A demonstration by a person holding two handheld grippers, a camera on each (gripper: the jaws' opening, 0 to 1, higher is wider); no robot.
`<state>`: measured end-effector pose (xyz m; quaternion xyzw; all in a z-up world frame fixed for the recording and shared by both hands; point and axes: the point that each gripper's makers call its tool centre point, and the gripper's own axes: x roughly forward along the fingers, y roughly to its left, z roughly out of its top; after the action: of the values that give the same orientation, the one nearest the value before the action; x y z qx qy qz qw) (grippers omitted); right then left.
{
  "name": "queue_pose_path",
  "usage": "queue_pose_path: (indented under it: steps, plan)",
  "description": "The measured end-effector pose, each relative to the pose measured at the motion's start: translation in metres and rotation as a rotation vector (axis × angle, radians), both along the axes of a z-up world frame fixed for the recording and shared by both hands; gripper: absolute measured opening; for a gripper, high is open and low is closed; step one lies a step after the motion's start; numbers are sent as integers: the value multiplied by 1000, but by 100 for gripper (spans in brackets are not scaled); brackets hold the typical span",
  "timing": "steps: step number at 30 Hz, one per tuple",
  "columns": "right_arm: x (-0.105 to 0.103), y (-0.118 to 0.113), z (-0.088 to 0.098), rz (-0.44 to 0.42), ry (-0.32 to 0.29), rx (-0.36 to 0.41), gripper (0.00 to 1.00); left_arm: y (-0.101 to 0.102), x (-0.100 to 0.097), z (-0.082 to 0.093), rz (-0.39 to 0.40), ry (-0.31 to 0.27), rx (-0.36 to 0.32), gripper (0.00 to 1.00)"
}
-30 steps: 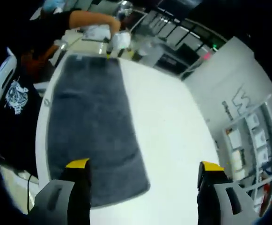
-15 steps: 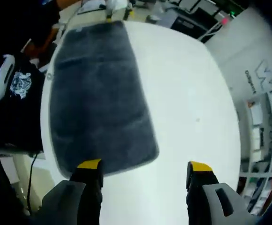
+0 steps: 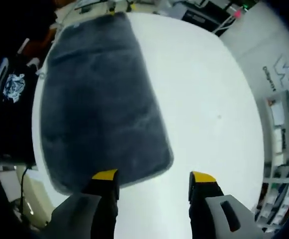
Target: Open the folded towel by lifting each exposed corner and separating the folded layers until the towel lies flat within the target outline without major curled edges
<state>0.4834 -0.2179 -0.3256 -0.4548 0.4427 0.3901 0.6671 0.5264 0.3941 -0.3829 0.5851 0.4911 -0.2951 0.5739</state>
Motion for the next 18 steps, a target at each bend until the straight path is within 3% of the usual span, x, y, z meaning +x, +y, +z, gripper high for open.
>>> queue_pose_path:
  steps: [5, 9, 13, 18]
  plan:
    - [8, -3, -26, -22, 17, -2, 42, 13, 10, -5, 28, -3, 18, 42]
    - [12, -2, -43, -38, 40, 22, 39, 14, 9, -12, 63, 17, -11, 36]
    - [18, -5, -64, -63, 53, 42, 35, 26, 9, -19, 95, 31, 13, 31]
    - [27, -11, -76, -111, 42, 95, 28, 26, 5, -22, 109, 45, -3, 27]
